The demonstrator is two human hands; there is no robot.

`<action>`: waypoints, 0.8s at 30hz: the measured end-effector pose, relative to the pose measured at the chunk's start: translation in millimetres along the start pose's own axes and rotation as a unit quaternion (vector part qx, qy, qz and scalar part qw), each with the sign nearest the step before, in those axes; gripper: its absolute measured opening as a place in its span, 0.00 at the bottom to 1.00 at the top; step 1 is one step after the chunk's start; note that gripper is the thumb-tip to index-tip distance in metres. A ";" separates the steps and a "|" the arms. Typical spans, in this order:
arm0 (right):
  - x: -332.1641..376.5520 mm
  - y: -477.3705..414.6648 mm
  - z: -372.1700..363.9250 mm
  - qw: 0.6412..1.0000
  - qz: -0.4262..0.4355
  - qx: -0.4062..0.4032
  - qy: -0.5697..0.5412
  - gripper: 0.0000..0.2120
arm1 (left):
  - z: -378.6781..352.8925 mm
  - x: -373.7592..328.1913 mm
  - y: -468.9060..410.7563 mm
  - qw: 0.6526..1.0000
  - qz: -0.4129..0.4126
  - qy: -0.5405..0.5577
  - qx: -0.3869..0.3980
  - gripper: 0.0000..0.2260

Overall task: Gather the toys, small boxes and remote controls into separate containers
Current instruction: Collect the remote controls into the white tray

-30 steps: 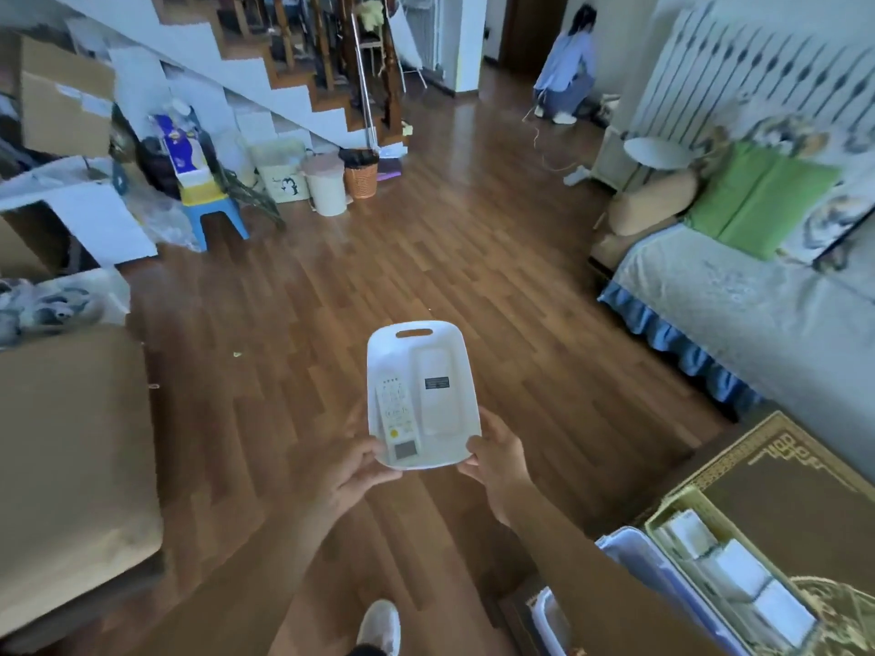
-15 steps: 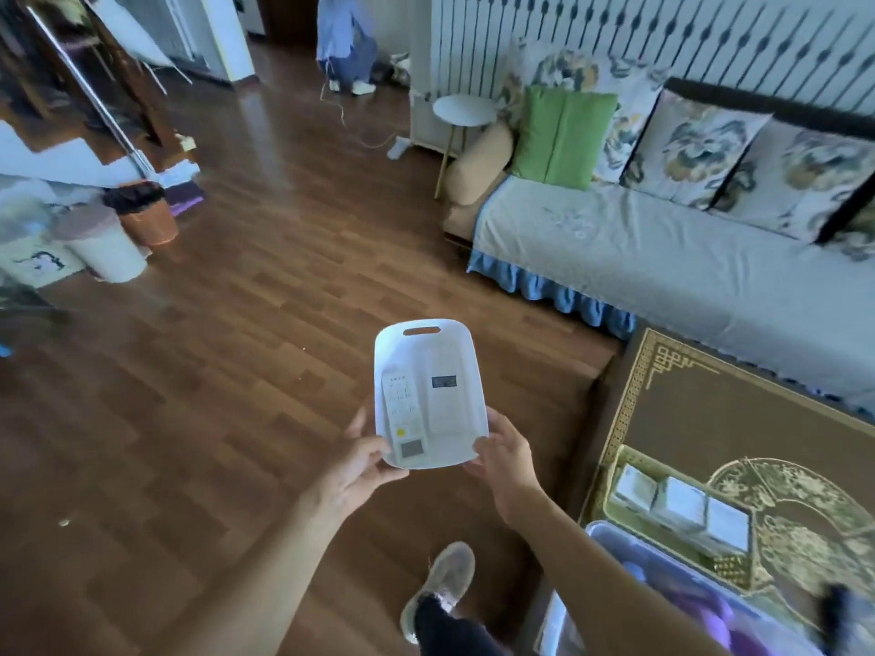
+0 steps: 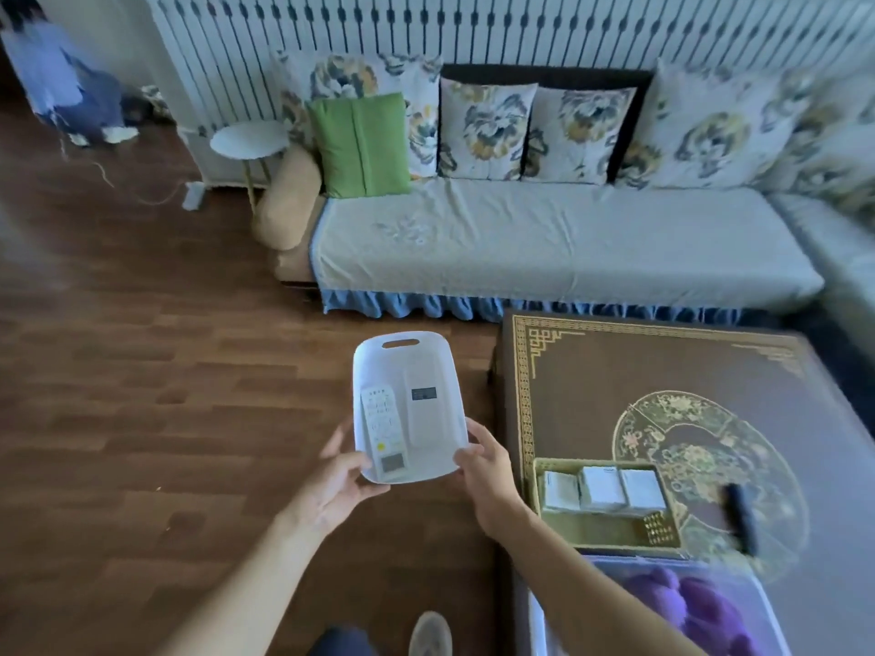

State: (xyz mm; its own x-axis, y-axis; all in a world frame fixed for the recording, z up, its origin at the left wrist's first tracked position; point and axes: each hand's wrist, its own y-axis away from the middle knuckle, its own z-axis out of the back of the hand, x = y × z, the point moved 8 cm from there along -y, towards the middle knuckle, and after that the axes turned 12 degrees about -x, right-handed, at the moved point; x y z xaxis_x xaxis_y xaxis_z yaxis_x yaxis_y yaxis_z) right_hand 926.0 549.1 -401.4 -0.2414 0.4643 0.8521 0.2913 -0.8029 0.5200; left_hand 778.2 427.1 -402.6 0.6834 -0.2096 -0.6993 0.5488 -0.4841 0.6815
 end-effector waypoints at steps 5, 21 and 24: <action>4.3 -28.7 50.0 0.991 -0.033 -0.088 -0.093 0.28 | -75.6 -2.3 -42.0 0.994 0.042 -0.078 0.069 0.34; 65.5 -117.7 67.1 0.903 -0.062 -0.336 -0.260 0.24 | -242.6 -70.2 -174.3 0.923 0.128 -0.268 0.245 0.39; 75.3 -132.6 58.5 0.880 -0.066 -0.367 -0.294 0.24 | -270.0 -88.9 -186.3 0.903 0.127 -0.294 0.285 0.33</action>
State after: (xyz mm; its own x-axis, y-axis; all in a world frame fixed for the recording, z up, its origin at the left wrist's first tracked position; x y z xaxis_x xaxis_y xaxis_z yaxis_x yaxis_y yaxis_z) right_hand 923.4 712.4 -402.7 0.3549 0.5122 0.7821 -0.4321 -0.6520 0.6230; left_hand 745.1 765.2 -409.1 0.2863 -0.7099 -0.6435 -0.0423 -0.6804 0.7317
